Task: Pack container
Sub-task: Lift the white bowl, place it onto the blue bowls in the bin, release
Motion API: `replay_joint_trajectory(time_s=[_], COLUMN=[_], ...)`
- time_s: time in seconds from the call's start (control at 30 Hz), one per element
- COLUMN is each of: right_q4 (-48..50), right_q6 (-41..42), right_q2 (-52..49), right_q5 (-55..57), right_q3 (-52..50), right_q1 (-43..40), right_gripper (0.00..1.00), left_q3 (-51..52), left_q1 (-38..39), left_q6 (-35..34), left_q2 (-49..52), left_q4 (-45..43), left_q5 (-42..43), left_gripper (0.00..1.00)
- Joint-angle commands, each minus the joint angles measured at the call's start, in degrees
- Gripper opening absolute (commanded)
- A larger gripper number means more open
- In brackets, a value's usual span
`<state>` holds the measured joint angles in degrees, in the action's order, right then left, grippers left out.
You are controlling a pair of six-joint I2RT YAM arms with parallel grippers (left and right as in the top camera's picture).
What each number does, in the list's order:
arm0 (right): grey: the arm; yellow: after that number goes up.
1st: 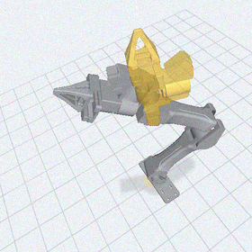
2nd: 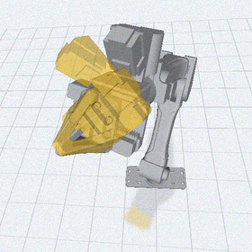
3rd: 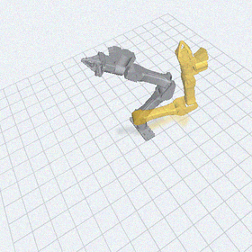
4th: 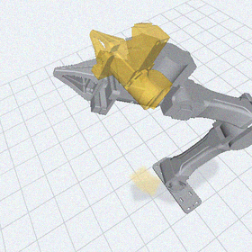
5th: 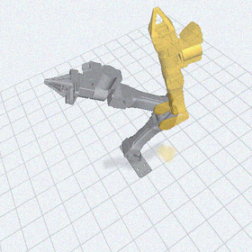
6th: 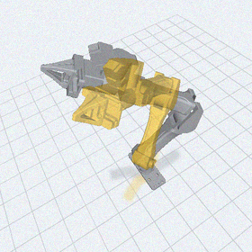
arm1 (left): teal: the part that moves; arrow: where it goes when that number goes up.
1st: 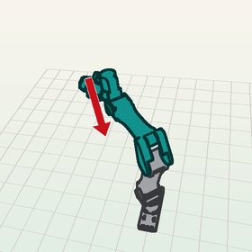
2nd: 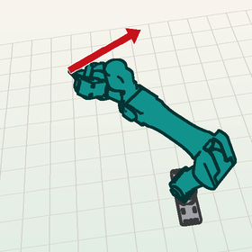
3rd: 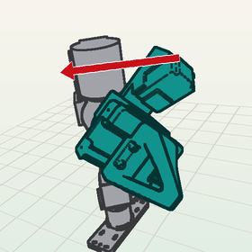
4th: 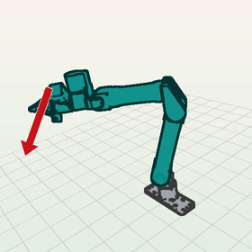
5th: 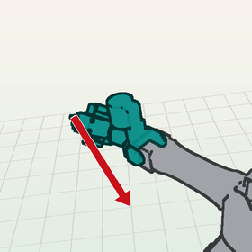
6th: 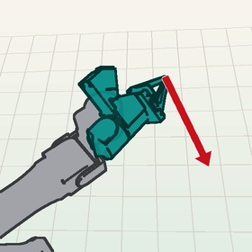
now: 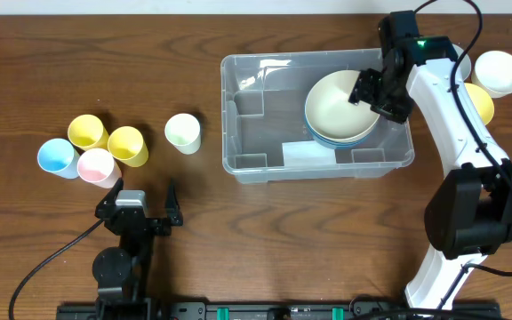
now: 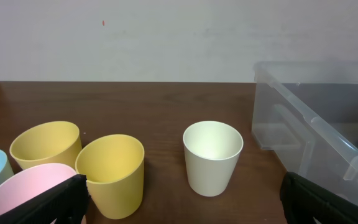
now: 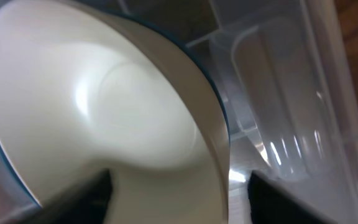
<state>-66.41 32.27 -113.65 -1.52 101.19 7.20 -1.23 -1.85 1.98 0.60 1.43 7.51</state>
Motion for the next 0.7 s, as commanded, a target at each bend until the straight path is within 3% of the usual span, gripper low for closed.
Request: replay_joint_trajectory(time_s=[0.0,0.07,0.17,0.67], right_q4=[0.0,0.2,0.3,0.3], right_q6=[-0.2,-0.2,-0.2,0.5], right_q2=[0.1,0.1,0.1,0.1], right_q5=[0.1,0.2,0.2,0.2], right_q3=[0.2,0.2,0.2,0.2], right_q1=[0.0,0.0,0.0,-0.2], right_gripper=[0.36,0.19,0.05,0.02], left_q3=[1.0,1.0,1.0,1.0], left_q1=[-0.3,-0.3,-0.3,-0.3], left_q6=[0.8,0.8,0.8,0.8], left_q2=[-0.3,-0.3,-0.3,-0.3], left_q4=[1.9,1.9,1.9,1.9], left_q5=[0.9,0.9,0.9,0.9], left_gripper=[0.98,0.98,0.98,0.98])
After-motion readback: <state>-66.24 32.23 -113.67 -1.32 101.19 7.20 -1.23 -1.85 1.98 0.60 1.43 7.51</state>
